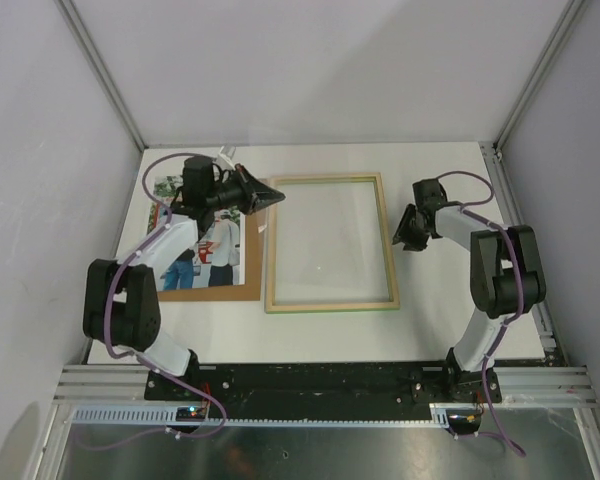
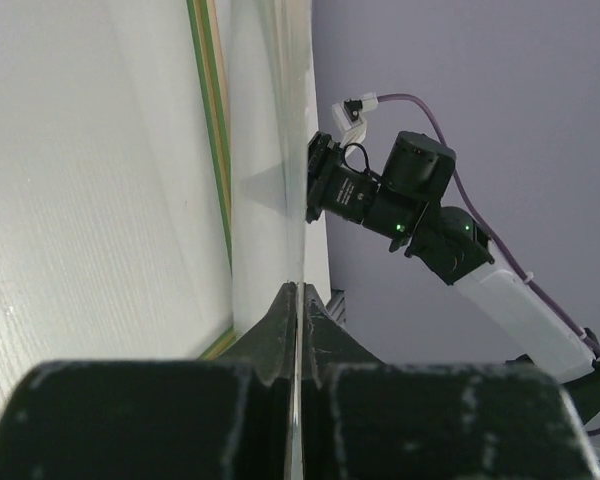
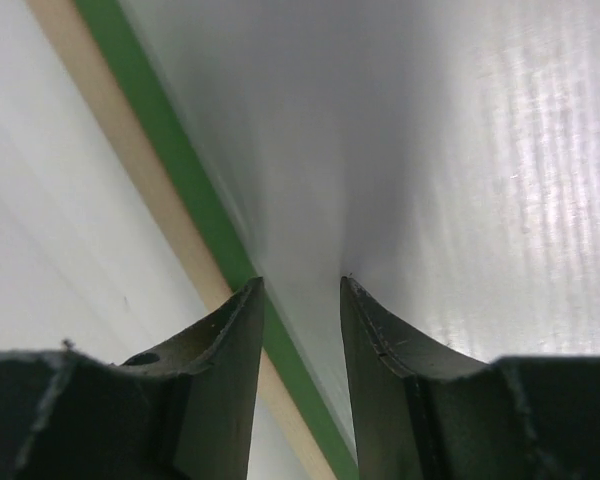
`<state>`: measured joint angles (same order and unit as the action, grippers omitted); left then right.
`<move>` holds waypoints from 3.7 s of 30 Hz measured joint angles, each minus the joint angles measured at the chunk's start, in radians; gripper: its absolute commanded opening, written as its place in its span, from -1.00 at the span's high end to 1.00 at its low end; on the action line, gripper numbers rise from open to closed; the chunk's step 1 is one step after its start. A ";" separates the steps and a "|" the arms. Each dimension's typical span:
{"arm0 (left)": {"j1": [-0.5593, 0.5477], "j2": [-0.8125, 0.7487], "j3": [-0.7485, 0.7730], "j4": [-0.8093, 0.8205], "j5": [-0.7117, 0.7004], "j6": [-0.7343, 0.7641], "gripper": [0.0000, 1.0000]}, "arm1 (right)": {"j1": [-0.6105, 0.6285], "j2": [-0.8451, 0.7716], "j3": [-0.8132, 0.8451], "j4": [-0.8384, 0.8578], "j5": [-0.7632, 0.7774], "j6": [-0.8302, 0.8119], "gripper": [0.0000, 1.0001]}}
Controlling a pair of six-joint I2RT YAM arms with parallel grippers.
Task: Put the photo into the frame
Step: Move the frame body to the center of the board, then place the glass panel in the frame body.
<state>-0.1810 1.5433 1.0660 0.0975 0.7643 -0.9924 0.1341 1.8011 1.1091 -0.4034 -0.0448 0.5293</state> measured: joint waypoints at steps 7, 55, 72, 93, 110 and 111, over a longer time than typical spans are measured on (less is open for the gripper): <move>-0.019 0.079 -0.020 0.101 0.027 -0.054 1.00 | 0.066 -0.013 -0.029 0.051 -0.002 0.014 0.18; -0.034 0.279 -0.029 0.276 0.139 -0.108 1.00 | 0.031 -0.074 -0.103 0.061 -0.059 -0.011 0.09; -0.035 0.254 -0.028 0.284 0.156 -0.110 1.00 | -0.040 -0.162 -0.148 0.023 -0.103 -0.035 0.07; -0.044 0.254 -0.020 0.297 0.148 -0.134 1.00 | -0.040 -0.156 -0.154 0.089 -0.179 -0.028 0.08; -0.044 0.289 -0.018 0.343 0.148 -0.144 1.00 | -0.038 -0.129 -0.154 0.100 -0.182 -0.029 0.09; -0.044 0.294 -0.017 0.343 0.148 -0.144 1.00 | -0.038 -0.126 -0.154 0.100 -0.182 -0.029 0.09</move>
<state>-0.2253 1.8374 1.0492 0.4404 0.9119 -1.1366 0.0963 1.6749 0.9550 -0.3035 -0.2272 0.5007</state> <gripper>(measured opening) 0.005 0.457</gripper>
